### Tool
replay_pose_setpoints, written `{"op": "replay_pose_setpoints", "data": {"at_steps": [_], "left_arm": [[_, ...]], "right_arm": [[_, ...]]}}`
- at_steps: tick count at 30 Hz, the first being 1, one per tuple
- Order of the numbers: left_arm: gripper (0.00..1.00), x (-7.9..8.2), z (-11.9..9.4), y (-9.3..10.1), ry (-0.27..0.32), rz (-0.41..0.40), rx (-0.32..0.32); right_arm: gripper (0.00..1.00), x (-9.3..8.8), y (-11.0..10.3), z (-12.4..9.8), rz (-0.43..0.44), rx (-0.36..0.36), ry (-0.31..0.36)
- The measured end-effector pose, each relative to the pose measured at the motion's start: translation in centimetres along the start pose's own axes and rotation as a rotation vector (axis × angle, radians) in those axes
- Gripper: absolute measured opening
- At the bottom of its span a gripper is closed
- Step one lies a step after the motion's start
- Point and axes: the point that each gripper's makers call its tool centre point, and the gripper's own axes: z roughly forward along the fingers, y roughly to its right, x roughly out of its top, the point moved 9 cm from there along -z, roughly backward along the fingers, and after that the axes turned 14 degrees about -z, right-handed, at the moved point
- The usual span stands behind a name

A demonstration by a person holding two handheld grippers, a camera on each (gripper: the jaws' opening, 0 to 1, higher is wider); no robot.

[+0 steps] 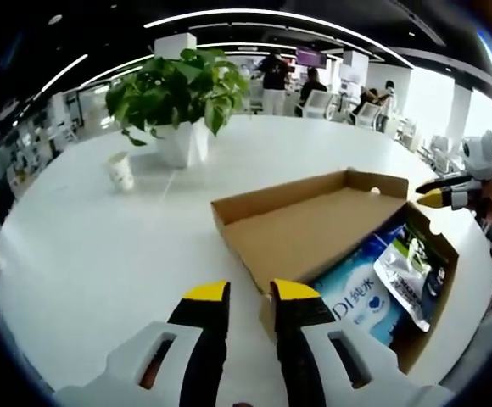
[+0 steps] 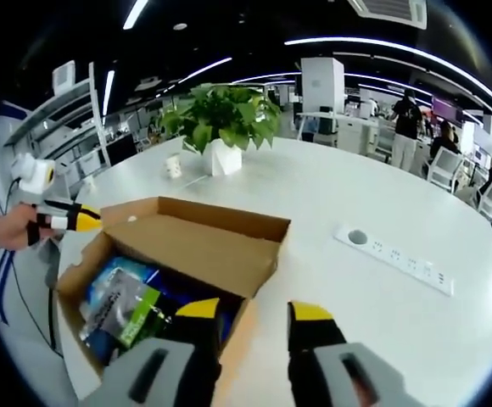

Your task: Operate the shoe box by opening the lid, removing the specified soft item, and placing it in the target area until the item is outside and the box remains undamaged.

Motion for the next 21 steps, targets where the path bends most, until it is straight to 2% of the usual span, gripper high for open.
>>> {"op": "replay_pose_setpoints", "data": {"at_steps": [10,21], "left_arm": [[0.24,-0.1,-1.7,0.8,0.025,-0.004,-0.022],[0.26,-1.2,-3.5,1.0,0.034,-0.004,-0.032]], "right_arm": [[0.33,-0.5,-0.3,-2.2,0.01,-0.01,0.017],[0.34,-2.1,0.1,-5.2,0.031,-0.029,0.041]]}}
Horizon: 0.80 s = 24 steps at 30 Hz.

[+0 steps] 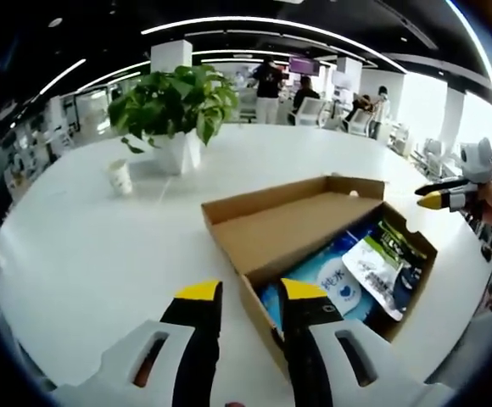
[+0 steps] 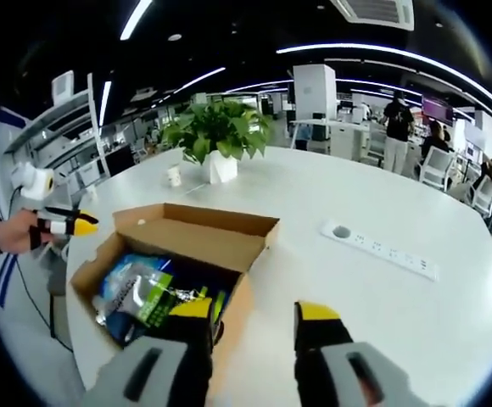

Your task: Operate the shoe box by opening the lid, removing the specified soft item, and placing it in the target area until the item is outside and the box remains undamaged.

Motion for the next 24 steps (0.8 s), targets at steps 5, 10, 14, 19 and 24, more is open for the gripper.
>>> {"op": "replay_pose_setpoints", "data": {"at_steps": [5,10,14,19,24], "left_arm": [[0.27,-0.5,-1.2,-0.1,0.004,0.004,0.002],[0.27,-1.2,-2.2,0.1,0.002,0.003,0.003],[0.27,-1.6,-2.7,0.4,-0.001,0.008,0.001],[0.26,-1.9,-3.1,1.0,0.0,0.014,-0.004],[0.26,-2.0,-3.2,1.7,-0.002,0.022,-0.011]], "right_arm": [[0.34,-1.0,0.6,-1.8,0.01,-0.019,0.004],[0.34,-2.1,0.9,-3.2,0.023,-0.031,0.003],[0.34,-3.2,1.0,-4.4,0.031,-0.041,0.0],[0.34,-4.3,1.3,-5.7,0.041,-0.051,-0.006],[0.34,-5.3,2.4,-6.3,0.056,-0.065,-0.006]]}}
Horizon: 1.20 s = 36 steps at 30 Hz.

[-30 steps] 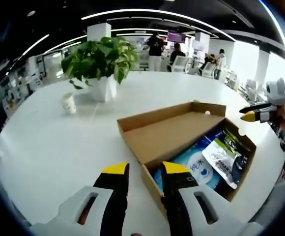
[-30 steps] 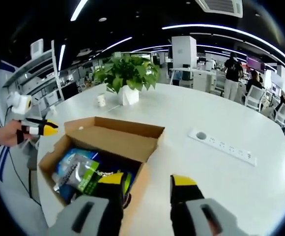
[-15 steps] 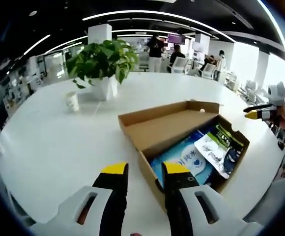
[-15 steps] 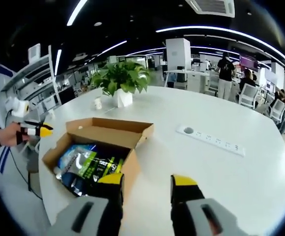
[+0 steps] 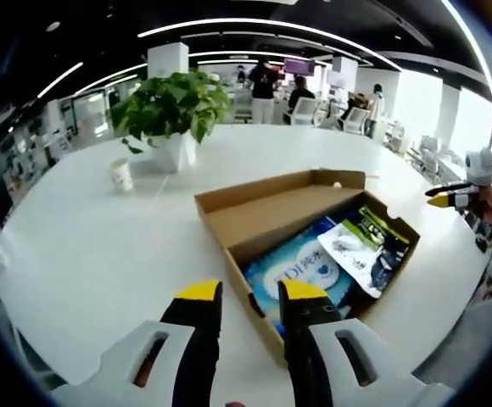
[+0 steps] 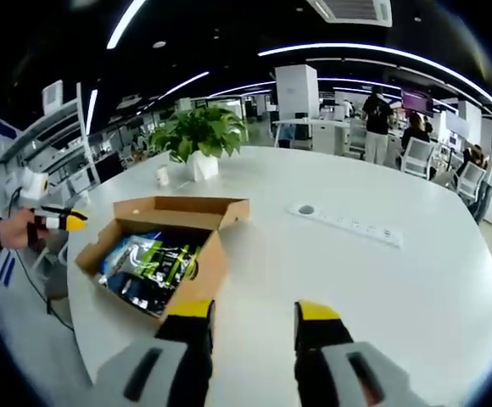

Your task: Operate the shoe box by opening the lid, removing the specified soft item, and placing it in the target area until the item is outside and the box remains undamaged.

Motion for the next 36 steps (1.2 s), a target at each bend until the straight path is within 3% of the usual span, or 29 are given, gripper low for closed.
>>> {"op": "replay_pose_setpoints", "data": {"at_steps": [12,36], "left_arm": [[0.25,-0.3,0.4,1.9,-0.008,0.016,-0.029],[0.26,-1.9,1.3,5.6,-0.054,0.036,-0.125]], "right_arm": [[0.34,-1.7,0.5,-1.5,0.026,-0.021,0.004],[0.36,-3.4,-1.3,-4.1,0.063,-0.032,0.032]]}}
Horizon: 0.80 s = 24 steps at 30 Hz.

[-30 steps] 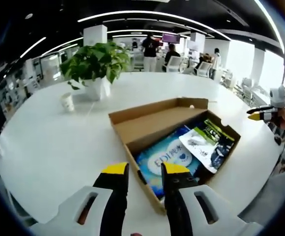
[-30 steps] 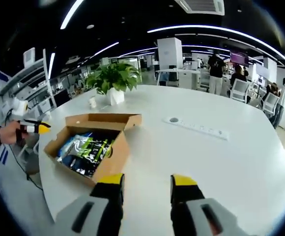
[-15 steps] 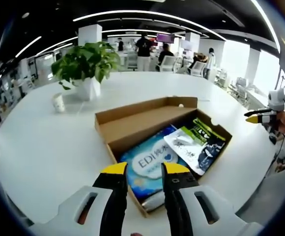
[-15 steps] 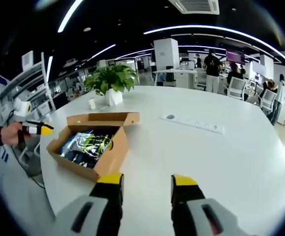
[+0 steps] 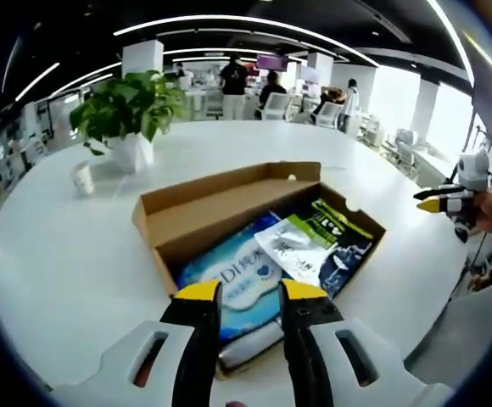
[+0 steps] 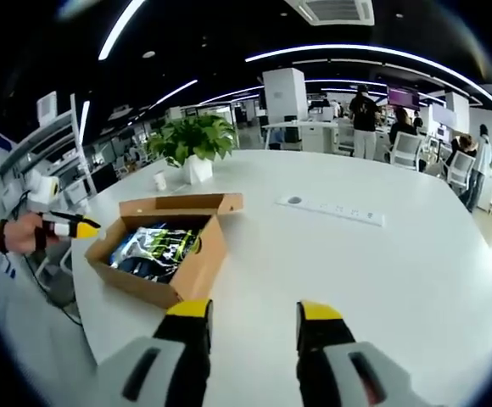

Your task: Operate the shoe box by opening the lid, removing the specified soft item, and placing it in the target area until the item is outside and the box remains undamaged.

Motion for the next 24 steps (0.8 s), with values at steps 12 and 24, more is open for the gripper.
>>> {"op": "replay_pose_setpoints", "data": {"at_steps": [12,24], "left_arm": [[0.26,-0.8,1.8,1.7,-0.043,0.011,-0.047],[0.26,-1.3,4.1,2.8,-0.098,0.02,-0.074]], "right_arm": [[0.36,-1.3,-1.2,-0.9,0.009,0.003,-0.003],[0.36,-1.9,-1.3,-2.0,0.013,-0.009,-0.002]]}}
